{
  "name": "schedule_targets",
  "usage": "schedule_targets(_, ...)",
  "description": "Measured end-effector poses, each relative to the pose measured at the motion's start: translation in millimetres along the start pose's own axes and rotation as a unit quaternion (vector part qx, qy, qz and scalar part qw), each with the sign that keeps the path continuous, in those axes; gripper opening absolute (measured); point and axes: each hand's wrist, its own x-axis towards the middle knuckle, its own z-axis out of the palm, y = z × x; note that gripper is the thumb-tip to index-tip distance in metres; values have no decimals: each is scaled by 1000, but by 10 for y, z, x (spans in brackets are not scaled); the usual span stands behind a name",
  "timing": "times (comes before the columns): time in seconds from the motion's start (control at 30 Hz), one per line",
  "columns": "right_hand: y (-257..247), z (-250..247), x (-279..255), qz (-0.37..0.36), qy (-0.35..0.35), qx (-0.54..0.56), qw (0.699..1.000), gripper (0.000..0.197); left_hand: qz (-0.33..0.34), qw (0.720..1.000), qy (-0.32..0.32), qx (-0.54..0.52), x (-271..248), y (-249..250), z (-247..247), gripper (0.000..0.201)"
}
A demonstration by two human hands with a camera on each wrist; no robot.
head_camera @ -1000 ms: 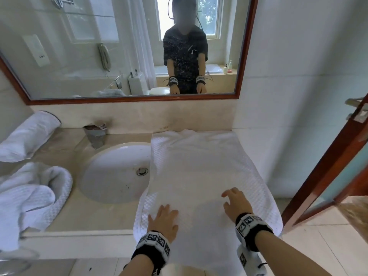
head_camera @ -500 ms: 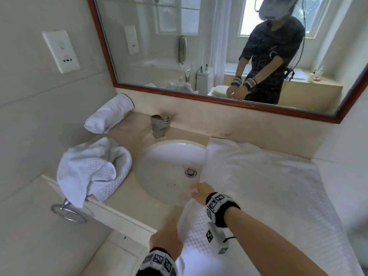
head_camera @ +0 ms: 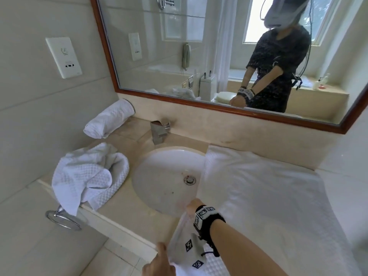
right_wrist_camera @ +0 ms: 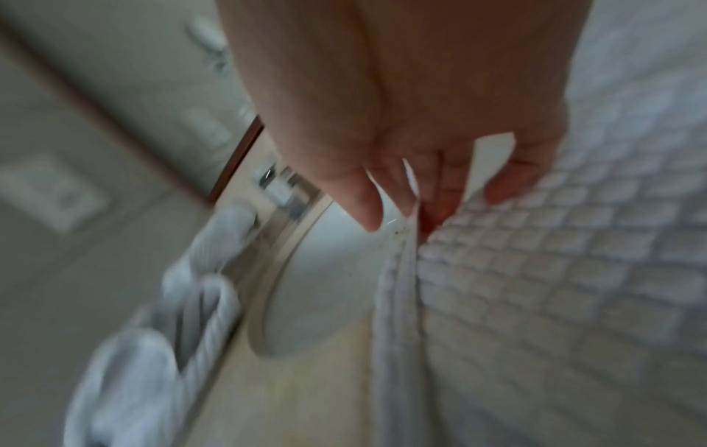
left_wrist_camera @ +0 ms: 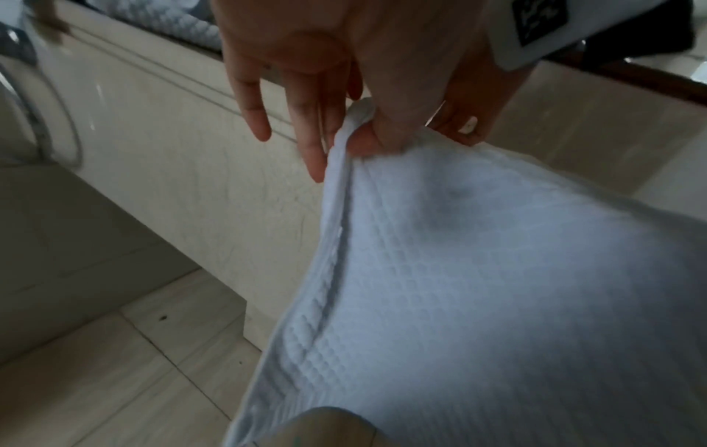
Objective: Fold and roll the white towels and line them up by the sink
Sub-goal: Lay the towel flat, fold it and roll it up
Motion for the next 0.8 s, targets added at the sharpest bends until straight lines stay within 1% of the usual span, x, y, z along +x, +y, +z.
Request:
schedule_targets(0.03, -18, -64, -17, -9, 6, 41, 999, 38, -33, 998, -10, -48, -85, 74, -144, 46)
schedule_targets(0.07, -26, -143, -111, -23, -5, 85, 996, 38, -50, 993, 10, -103, -189, 175, -283, 40)
schedule_targets(0.1, -11, -191, -133, -19, -1, 173, 985, 37, -65, 989, 37, -126, -240, 244, -288, 34)
schedule_targets(0.13, 32, -256, -184, -22, 29, 261, 965, 38, -49, 987, 42, -146, -320, 357, -331, 28)
schedule_targets(0.17, 76, -342, -263, -27, 54, 309, 949, 39, -17, 987, 42, -157, -404, 444, -434, 21)
schedule_targets(0.2, 142, -454, -346, -36, 98, 340, 935, 41, 15, 986, 42, -162, -453, 515, -538, 16)
schedule_targets(0.27, 268, -754, -516, -70, 165, 360, 915, 41, 94, 981, 60, -159, -511, 684, -704, 12)
schedule_targets(0.33, 396, -1119, -712, -103, 224, 369, 896, 36, 175, 976, 61, -117, -696, 961, -862, 18)
schedule_targets(0.4, 536, -1516, -908, -128, 264, 375, 880, 33, 245, 965, 62, -71, -940, 1284, -954, 21)
schedule_targets(0.47, 783, -1897, -1080, -144, 288, 393, 861, 33, 291, 954, 65, -43, -1201, 1639, -983, 22)
schedule_targets(0.53, 1176, -2206, -1271, -146, 323, 427, 832, 33, 318, 946, 49, -30, -1435, 1983, -847, 22)
schedule_targets(0.6, 1749, -2416, -1456, -101, 365, 449, 809, 34, 334, 942, -1, -15, -1636, 2268, -561, 24)
schedule_targets(0.63, 2090, -2474, -1517, -62, 374, 449, 809, 35, 339, 940, -44, 3, -1728, 2364, -385, 27)
schedule_targets(0.67, 2435, -2496, -1560, -19, 368, 433, 822, 38, 341, 934, -101, 23, -1822, 2426, -196, 32)
schedule_targets(0.7, 2736, -2496, -1584, 22, 348, 399, 848, 40, 339, 925, -166, 44, -1907, 2464, -18, 39)
schedule_targets(0.73, 2977, -2487, -1605, 55, 314, 350, 881, 43, 334, 914, -223, 63, -1979, 2490, 134, 45)
schedule_targets(0.77, 3153, -2470, -1596, 76, 276, 295, 912, 44, 328, 904, -261, 80, -2034, 2511, 250, 49)
schedule_targets(0.8, 3271, -2446, -1605, 87, 243, 245, 935, 44, 321, 902, -276, 90, -2081, 2531, 339, 50)
